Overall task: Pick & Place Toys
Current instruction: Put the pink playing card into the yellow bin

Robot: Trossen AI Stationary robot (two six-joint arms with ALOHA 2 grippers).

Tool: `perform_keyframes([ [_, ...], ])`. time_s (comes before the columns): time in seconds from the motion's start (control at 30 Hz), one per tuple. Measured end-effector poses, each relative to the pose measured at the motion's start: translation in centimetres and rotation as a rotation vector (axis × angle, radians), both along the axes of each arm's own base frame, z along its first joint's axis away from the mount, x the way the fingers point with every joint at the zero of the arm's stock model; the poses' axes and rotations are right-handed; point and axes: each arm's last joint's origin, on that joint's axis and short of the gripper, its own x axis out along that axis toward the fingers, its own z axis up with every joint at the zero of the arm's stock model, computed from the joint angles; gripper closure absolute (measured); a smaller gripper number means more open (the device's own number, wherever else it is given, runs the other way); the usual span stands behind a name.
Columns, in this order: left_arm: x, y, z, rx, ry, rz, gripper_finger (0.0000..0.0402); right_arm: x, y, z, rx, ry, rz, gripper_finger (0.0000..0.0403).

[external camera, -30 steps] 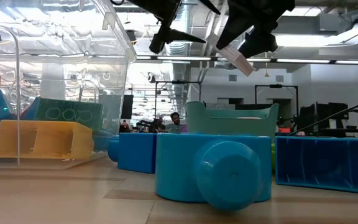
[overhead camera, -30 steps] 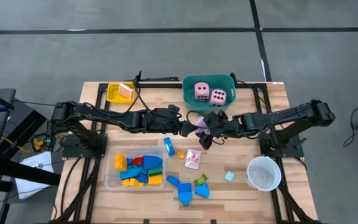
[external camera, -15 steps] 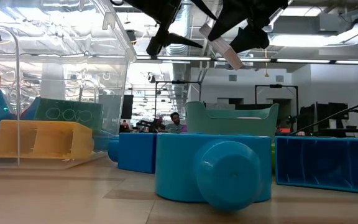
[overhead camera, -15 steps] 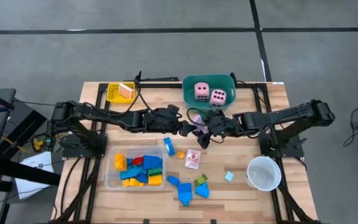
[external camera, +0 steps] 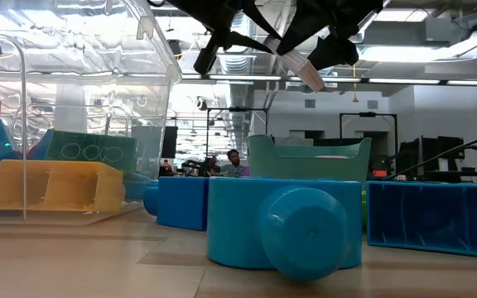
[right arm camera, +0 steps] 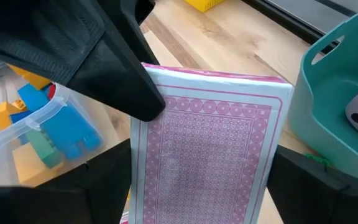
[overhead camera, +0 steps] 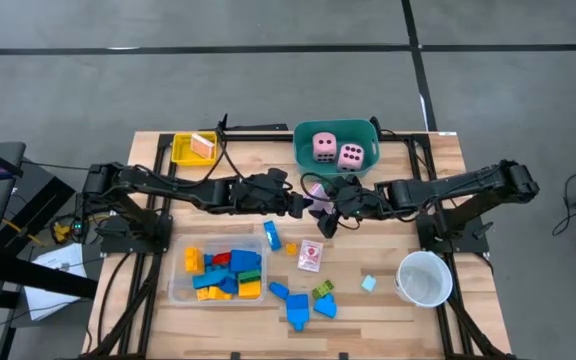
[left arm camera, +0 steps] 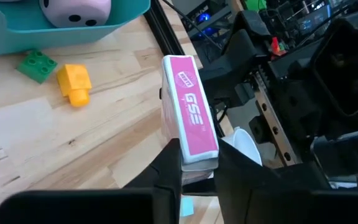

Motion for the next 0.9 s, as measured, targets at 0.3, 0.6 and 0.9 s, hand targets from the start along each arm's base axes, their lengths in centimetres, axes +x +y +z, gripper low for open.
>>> perform_keyframes([
  [0.3,0.0,0.0,0.0,0.012,0.004,0.022,0.0345,0.1,0.1,0.0,0.051,-0.012,0.020,0.0051],
  [0.6,-1.0,1.1,0.8,0.049,0.024,0.055,0.0345,-0.3,0.2,0.1,0.099,-0.003,0.016,0.0038],
  [0.9,-4.5,3.6,3.9,0.192,0.083,0.138,0.0345,-1.2,0.4,-0.3,0.119,0.085,0.016,0.0037],
])
